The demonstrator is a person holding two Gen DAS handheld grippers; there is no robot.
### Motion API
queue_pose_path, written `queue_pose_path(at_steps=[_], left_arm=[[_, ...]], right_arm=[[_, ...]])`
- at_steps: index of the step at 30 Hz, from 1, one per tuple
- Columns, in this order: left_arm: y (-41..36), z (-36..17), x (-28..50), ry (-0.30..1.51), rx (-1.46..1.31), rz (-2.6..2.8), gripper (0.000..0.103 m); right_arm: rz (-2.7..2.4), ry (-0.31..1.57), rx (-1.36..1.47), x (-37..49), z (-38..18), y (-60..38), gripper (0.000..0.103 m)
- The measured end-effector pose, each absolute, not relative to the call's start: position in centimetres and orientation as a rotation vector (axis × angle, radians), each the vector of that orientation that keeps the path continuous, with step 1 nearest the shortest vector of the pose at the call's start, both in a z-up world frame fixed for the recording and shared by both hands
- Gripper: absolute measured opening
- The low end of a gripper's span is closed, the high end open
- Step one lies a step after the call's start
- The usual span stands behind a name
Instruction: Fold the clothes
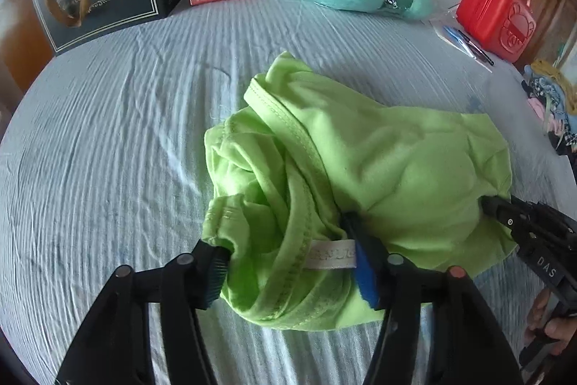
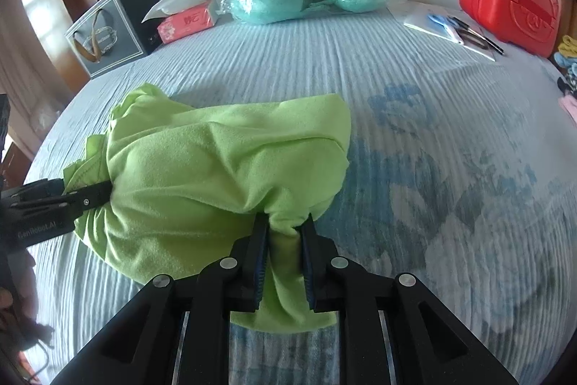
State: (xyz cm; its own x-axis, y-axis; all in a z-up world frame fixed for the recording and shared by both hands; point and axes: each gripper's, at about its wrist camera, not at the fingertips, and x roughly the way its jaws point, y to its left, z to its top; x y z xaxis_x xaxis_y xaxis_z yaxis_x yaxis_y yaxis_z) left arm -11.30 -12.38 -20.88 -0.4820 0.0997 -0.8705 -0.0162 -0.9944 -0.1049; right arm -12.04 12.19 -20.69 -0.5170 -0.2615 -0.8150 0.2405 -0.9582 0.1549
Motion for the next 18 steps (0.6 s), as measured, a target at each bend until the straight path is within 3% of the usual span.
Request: queue_pose_path(at_steps=[7, 10, 13, 16, 18], left_arm=[[-12.2, -21.0, -12.9, -0.106, -1.592, 2.607, 0.072], [-12.1, -21.0, -13.3, -0.101, -1.613, 2.6, 0.071], [-11.5, -20.6, -13.0, -0.102, -1.634, 2.613, 0.058], [-10.2, -20.2, -12.9, -0.01, -1.641, 2.639, 0.049], [-9.3, -20.1, -12.9, 0.067, -1.636, 2.654, 0.048]], right_arm=[[-2.533, -0.043, 1.347, -12.7, -20.6, 12.4, 0.028], [-2.537, -0.044, 1.347, -12.9, -20.6, 12.4, 0.032], [-2.529, -0.032, 1.363, -13.0, -20.5, 12.3, 0.032], [-2.49, 0.001, 1.428, -13.1, -20.3, 11.8, 0.022], [-2.49, -0.008, 1.435, -13.1, -20.4, 11.8, 0.022]])
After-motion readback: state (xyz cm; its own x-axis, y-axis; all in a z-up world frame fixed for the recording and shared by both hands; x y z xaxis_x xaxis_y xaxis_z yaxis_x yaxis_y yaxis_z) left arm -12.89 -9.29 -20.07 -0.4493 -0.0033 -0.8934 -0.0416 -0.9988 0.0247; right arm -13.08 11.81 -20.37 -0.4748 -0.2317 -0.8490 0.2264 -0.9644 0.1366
